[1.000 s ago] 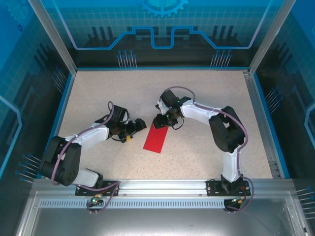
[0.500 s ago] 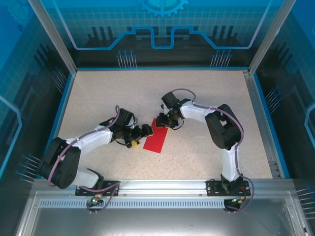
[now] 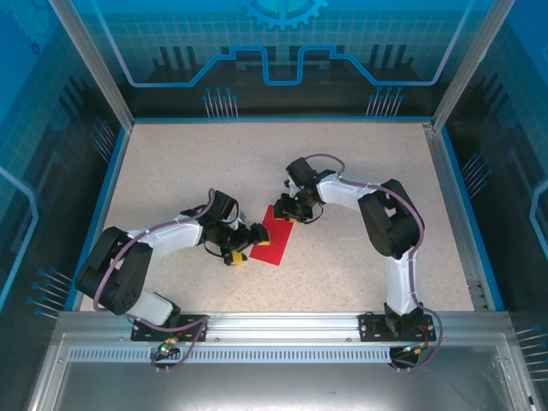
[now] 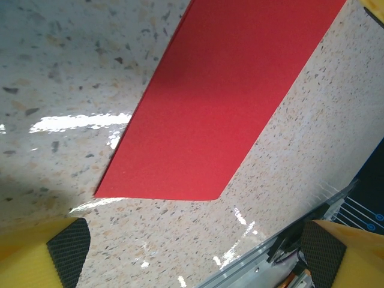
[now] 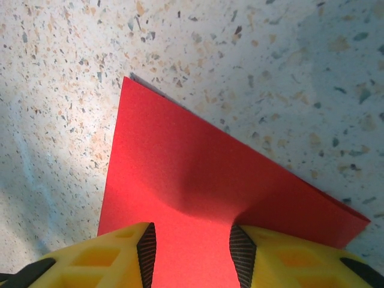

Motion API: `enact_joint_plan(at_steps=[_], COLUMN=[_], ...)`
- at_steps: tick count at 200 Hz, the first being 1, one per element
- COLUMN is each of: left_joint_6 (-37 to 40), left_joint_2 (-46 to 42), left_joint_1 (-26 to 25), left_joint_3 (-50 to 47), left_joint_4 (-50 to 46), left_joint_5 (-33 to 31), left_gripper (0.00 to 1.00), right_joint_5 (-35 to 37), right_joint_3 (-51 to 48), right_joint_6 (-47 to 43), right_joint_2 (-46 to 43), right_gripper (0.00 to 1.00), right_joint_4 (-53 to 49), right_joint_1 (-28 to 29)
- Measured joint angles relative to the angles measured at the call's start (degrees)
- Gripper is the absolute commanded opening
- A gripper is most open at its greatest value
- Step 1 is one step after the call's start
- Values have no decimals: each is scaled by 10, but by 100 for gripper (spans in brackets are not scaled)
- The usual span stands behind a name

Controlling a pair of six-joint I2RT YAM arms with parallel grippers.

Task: Fold a paper plane with a square sheet of paper (pick it up from the middle)
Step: Fold the triangle a second time at the center of the table.

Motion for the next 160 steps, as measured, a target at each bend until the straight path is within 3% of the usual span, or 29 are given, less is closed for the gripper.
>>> enact_joint_plan(at_steps=[160], left_joint_6=[-2], left_joint_2=[56], left_joint_1=[-10], left_joint_3=[62], left_joint_4=[-40], left_joint_5=[-36], left_gripper=[92], right_joint_5=[-24], right_joint_3=[-4], right_joint_6=[2], right_joint_2=[3], right_gripper=[41], right_joint_4=[6], right_joint_1=[-10])
